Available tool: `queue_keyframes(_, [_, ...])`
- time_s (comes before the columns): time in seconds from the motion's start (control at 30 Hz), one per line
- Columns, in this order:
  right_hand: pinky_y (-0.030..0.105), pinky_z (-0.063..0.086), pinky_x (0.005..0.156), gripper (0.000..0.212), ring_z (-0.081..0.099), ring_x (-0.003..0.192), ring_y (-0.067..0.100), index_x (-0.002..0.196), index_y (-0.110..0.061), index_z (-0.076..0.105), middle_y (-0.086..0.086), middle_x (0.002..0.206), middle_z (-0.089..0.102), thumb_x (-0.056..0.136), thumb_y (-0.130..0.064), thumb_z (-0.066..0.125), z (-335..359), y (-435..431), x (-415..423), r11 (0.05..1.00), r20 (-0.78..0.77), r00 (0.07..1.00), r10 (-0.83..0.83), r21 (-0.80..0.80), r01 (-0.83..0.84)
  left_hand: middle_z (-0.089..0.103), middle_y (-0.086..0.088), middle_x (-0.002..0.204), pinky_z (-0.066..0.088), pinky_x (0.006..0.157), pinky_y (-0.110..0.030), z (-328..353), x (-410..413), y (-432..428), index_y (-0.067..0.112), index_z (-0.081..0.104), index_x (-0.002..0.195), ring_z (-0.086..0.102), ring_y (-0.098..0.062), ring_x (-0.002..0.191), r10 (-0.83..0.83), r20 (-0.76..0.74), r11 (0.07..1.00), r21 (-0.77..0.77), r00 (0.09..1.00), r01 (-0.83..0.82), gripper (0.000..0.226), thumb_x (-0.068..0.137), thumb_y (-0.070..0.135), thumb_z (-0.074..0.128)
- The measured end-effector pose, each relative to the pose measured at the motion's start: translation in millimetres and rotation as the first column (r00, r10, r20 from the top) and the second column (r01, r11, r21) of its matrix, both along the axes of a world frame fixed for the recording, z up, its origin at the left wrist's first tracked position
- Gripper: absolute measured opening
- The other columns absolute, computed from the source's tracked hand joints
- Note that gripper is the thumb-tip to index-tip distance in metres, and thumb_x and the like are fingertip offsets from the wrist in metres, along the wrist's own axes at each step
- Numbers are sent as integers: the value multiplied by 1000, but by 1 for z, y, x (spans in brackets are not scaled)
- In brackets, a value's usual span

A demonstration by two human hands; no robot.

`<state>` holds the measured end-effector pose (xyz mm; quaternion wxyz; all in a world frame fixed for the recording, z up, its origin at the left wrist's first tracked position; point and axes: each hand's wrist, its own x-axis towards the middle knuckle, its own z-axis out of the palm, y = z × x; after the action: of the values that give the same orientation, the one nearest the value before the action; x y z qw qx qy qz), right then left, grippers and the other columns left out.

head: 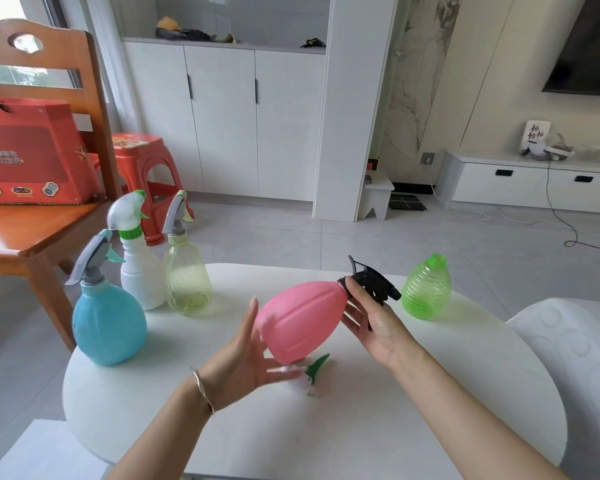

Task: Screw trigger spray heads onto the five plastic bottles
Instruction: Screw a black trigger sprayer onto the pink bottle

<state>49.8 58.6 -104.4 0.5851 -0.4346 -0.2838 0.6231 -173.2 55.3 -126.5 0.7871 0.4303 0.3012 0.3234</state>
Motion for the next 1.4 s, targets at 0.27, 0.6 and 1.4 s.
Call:
queue_keyframes(0.27, [23, 56, 81, 13, 69, 82, 5, 78, -24, 76, -7, 87, 75, 68, -31, 73, 10, -2, 7, 988, -29, 993, 118, 106, -114, 57, -23, 130, 56, 86, -49, 2, -7, 3, 21, 54, 131, 61, -43, 110, -52, 55, 996, -67, 997, 56, 85, 57, 43, 88])
queue_keyframes(0.6, [20, 54, 74, 53, 69, 93, 11, 89, -16, 73, -2, 94, 75, 45, -41, 90, 15, -5, 1, 944, 170, 951, 260, 163, -287, 66, -20, 115, 58, 74, -37, 4, -1, -16, 11, 52, 126, 69, -28, 94, -217, -191, 976, -10, 957, 220, 104, 41, 59, 87])
queue_keyframes(1.4, [36, 52, 95, 81, 63, 110, 11, 135, -30, 41, -7, 127, 59, 66, -47, 79, 20, -22, -89, 928, 561, 778, 282, 45, -369, 51, 5, 130, 55, 71, -17, 19, -38, -14, 50, 41, 120, 56, -16, 114, 446, -129, 811, 476, 885, -339, 41, 79, 48, 45])
